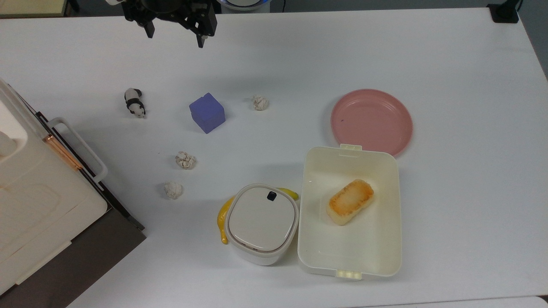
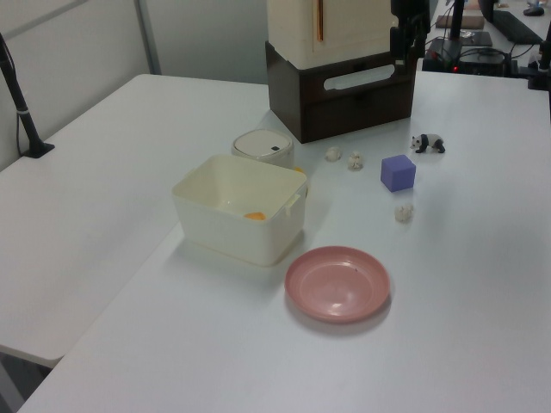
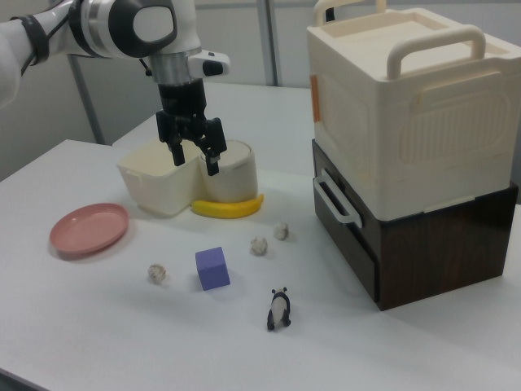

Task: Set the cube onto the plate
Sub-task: 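Move the open gripper toward the purple cube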

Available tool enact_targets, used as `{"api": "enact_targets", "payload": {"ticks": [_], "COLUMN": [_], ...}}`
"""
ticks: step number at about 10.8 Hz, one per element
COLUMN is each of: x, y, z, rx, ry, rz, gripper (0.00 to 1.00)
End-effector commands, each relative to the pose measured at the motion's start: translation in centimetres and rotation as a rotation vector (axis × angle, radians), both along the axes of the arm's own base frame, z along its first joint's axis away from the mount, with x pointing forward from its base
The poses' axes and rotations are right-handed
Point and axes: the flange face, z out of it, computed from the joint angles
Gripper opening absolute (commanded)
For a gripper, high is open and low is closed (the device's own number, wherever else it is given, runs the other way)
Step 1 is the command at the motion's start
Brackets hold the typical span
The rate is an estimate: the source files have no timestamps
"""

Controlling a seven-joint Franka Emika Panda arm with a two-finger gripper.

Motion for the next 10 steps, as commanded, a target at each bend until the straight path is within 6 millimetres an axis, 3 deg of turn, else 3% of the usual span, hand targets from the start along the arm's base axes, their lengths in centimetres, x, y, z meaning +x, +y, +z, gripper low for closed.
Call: {"api": "enact_targets", "payload": {"ticks": [1,5,10], "x": [-0.3,-0.4,-0.3], "y": [0.1,-0.8,1.6], "z": [0.2,0.4,-2.2], "rx": [-0.004,-0.001,0.012], "ry": [0.000,-0.006,0.050], "rz": [-0.015,-0.030,0.059], "gripper": [1.00,1.00,1.00]}}
